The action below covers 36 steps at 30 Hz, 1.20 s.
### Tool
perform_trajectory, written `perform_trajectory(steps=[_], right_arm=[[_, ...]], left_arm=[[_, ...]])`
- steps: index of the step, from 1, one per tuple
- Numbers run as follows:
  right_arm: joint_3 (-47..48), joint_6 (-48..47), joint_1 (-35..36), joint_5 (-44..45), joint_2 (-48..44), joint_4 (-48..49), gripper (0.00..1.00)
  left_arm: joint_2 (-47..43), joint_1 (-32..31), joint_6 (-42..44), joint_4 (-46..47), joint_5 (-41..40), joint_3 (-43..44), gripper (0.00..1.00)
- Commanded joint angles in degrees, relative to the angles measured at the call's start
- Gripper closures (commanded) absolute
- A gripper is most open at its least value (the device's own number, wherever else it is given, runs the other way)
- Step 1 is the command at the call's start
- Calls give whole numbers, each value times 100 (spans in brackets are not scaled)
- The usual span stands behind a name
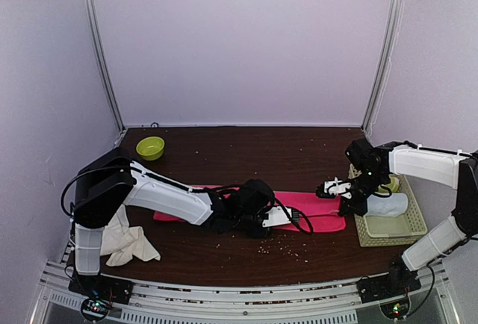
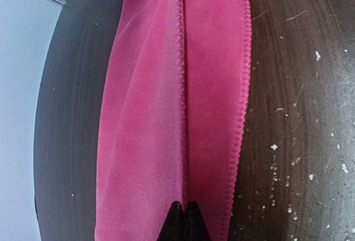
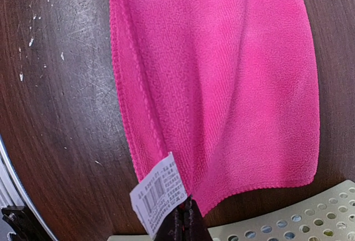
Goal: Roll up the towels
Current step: Smooth out the towel at the center of the board.
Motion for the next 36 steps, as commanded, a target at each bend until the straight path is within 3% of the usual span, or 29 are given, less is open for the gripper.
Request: perform_trajectory(steps=[1, 10, 12, 17, 22, 26, 29, 32, 36], right_arm=[[-83, -129, -33, 47, 51, -206, 100], [-304, -199, 7, 61, 75, -210, 100], [-455, -139, 21, 142, 130, -50, 100], [-611, -43, 35, 253, 151, 140, 74], [60, -281, 39, -226, -111, -733, 63], [519, 8, 32, -704, -62, -686, 62], [484, 687, 28, -696, 179, 90, 64], [389, 1109, 30, -513, 453, 726, 66], [386, 1688, 10, 18, 934, 1376, 71]], left_arm=[[-183, 20, -44, -450, 291, 238, 100], [-130, 18, 228, -972, 711, 444, 100], [-26, 20, 157, -1095, 853, 509, 96], [-72, 20, -147, -1310, 881, 515, 79], [-937, 146, -527, -1285, 807, -82, 74], [-1815, 722, -1480, -1360, 952, -714, 72], [-2228, 1325, -2321, -1507, 1332, -1101, 75], [-2535, 1623, -2422, -1852, 1629, -1442, 82], [-2849, 1633, -2074, -2151, 1177, -1865, 80]])
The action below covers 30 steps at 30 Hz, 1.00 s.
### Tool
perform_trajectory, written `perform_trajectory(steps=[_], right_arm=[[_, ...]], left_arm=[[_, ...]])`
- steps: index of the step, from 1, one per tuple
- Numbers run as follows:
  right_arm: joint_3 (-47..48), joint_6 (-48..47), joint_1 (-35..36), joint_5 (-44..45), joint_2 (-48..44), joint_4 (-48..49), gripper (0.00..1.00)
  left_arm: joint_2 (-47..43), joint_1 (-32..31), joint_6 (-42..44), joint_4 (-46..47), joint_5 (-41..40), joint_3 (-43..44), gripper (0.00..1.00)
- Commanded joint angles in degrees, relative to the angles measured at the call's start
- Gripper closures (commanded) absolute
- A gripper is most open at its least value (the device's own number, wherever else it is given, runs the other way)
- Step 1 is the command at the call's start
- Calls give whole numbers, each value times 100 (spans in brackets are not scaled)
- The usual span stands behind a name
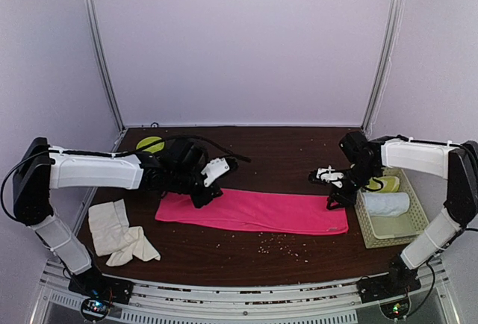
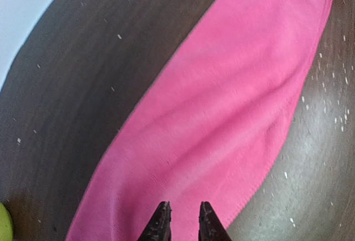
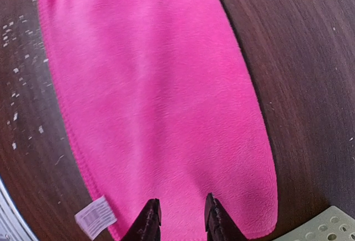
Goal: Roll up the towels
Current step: Smooth out the towel at the center of the board.
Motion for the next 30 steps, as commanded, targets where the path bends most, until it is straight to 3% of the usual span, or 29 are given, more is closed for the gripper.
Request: perform_trajectory(steps=[1, 5, 10, 16, 23, 30], right_arm=[[-82, 861, -22, 545, 501, 939, 72], [-17, 1019, -59, 711, 706, 1078, 74], [-98, 1111, -69, 932, 807, 1272, 74], [-216, 1234, -73, 1096, 1079, 1519, 71], [-458, 1085, -130, 1401, 1121, 1649, 71], [-595, 1107, -245, 1710, 1028, 1816, 71]], left_arm=[[-237, -147, 3, -496, -256, -499, 79], [-264, 37, -503, -766, -1557, -450, 77], [-298, 436, -1755, -1162, -1398, -318, 75], [-80, 445, -2181, -382, -43, -548, 80], [725, 920, -2589, -583, -206, -623, 86], [417, 1758, -2923, -700, -350, -1242, 88]])
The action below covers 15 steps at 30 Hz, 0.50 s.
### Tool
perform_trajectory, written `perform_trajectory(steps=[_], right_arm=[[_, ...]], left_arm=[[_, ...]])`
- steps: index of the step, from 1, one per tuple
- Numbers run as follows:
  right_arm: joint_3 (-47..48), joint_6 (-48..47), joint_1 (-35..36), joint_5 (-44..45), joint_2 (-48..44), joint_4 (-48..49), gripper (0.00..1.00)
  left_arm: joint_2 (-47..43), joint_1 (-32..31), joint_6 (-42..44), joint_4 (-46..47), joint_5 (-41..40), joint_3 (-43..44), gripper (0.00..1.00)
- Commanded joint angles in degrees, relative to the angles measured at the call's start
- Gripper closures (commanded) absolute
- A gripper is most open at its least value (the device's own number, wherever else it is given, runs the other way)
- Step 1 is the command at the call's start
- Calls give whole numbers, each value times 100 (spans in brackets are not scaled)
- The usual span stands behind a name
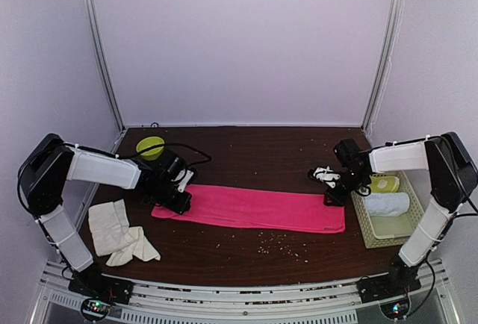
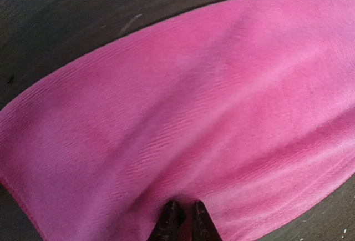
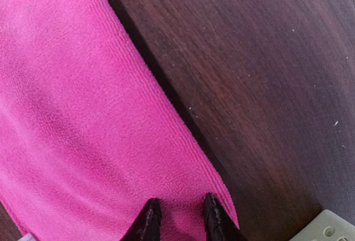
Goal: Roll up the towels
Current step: Smooth out the towel at the center of the board.
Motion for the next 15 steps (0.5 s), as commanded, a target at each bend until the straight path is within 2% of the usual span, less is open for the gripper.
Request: perform_trajectory(steps=[1, 4, 7, 9, 12, 15], right_arm=[[-252, 21, -139, 722, 176, 81, 71], [-314, 11, -150, 811, 236, 139, 71], [-324, -1, -148, 770, 199, 97, 71], [-266, -4, -149, 650, 92, -10, 71], [-113, -12, -148, 301, -225, -243, 70], [243, -19, -141, -237, -518, -654, 68]], left_arm=[[-160, 627, -315, -313, -186, -522, 88], [-312, 843, -159, -257, 100, -598, 88], [-701, 800, 496, 154, 1612, -655, 85], [-979, 785, 601, 222, 2061, -619, 83], [-1066, 797, 721, -184, 1804, -300, 82], [-910, 818, 528, -656, 1040, 170, 82]])
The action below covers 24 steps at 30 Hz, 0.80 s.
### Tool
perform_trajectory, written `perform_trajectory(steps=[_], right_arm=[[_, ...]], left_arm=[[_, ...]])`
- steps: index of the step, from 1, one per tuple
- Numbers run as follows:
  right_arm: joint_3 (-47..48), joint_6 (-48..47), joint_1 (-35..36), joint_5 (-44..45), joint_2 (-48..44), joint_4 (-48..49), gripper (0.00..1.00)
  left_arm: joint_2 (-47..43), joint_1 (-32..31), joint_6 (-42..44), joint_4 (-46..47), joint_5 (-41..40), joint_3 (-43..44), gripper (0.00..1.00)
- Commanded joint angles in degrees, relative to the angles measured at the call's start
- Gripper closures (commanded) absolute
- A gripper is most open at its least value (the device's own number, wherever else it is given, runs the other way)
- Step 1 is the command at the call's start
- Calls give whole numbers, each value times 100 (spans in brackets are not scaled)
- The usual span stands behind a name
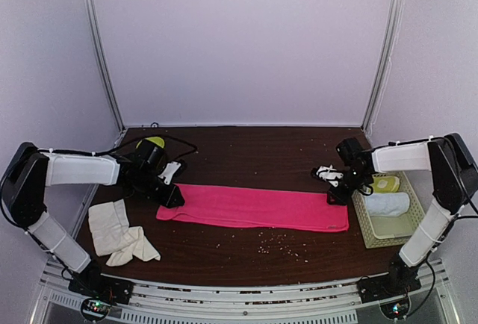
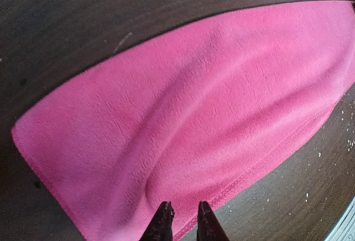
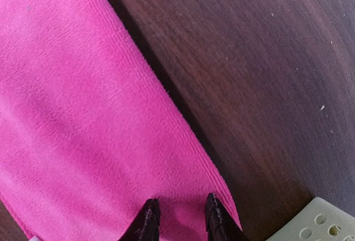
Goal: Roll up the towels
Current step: Smooth out the towel at the center of the board, then move the towel to the center of the board.
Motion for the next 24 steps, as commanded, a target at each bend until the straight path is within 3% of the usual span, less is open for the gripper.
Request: perform_trajectory(steps=[1, 5, 14, 18, 21, 24], right_arm=[[397, -20, -54, -495, -470, -804, 68], [606, -34, -32, -636, -543, -878, 67], [603, -151, -18, -240, -295, -909, 68], [566, -143, -24, -260, -350, -898, 68], [541, -72, -19, -218, -310, -823, 68], [591, 1, -26, -172, -216, -798, 68]], left_arm=[[166, 64, -70, -575, -753, 696, 81], [821, 92, -534, -825, -1728, 1353, 81], [2107, 94, -540, -834, -1623, 2234, 91], [2597, 93, -433, -744, -1721, 2710, 91], [3474, 99, -166, -611, -1783, 3528, 89], [4457, 105, 183, -691, -1991, 5049, 86]])
